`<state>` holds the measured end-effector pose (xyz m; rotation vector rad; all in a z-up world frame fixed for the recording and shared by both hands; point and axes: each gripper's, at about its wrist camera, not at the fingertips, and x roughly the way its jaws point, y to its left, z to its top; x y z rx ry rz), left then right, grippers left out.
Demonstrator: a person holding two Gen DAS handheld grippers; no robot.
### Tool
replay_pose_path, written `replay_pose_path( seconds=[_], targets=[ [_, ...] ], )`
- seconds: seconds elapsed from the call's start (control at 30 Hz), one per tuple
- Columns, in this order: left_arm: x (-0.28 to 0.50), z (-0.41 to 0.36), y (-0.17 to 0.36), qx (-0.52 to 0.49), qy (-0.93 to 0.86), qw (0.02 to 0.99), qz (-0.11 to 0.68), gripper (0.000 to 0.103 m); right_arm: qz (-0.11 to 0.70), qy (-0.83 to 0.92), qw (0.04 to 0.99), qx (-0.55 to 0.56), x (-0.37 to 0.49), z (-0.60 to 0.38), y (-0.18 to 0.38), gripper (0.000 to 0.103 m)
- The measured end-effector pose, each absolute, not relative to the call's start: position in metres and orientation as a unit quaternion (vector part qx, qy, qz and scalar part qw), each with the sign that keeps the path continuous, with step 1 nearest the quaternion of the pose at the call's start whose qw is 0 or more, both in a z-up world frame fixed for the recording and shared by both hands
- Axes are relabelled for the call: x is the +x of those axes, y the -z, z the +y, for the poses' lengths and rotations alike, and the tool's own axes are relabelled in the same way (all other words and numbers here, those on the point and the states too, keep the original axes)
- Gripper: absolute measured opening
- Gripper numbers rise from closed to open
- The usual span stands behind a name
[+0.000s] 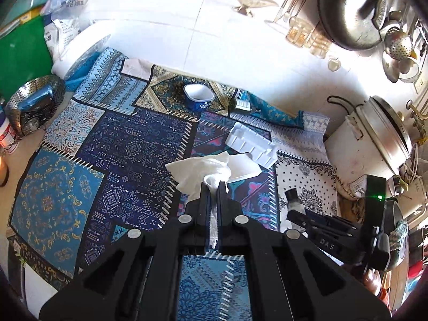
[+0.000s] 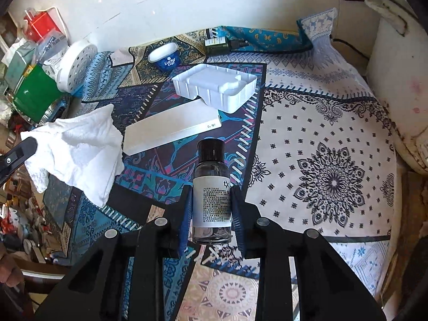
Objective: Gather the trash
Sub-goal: 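Carry the tissue and bottle with both tools down over the floor bin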
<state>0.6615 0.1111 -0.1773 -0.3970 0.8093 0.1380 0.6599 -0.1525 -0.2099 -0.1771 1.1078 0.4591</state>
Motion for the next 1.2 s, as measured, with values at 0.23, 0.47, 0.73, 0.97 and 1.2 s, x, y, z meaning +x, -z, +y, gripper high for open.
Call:
replay_pose_path(
  seconds=[0.23, 0.47, 0.73, 0.97, 1.2],
  targets=[
    [0.628, 0.081, 0.157, -0.181, -0.083, 0.911, 0.362, 0.002, 0.488, -0.229, 0.837, -0.087, 0.622, -0.171, 0.178, 0.026],
    [0.589, 0.064, 0.142, -0.166, -0.067, 0.917, 0.356, 0.002, 0.467, -0.235, 0.850, -0.066, 0.573, -0.177, 0.157, 0.026],
    [0.532, 0.063, 0.149, -0.150, -0.017, 0.918, 0.368, 0.002, 0.451, -0.214, 0.865, -0.043, 0.506, -0.165, 0.158, 0.026],
    [0.451, 0.077, 0.169, -0.125, 0.010, 0.910, 0.394, 0.002, 0.460, -0.191, 0.867, -0.025, 0.437, -0.141, 0.183, 0.026],
    [0.382, 0.088, 0.207, -0.116, 0.023, 0.892, 0.436, 0.002, 0.480, -0.177, 0.859, -0.017, 0.371, -0.124, 0.224, 0.026]
  ],
)
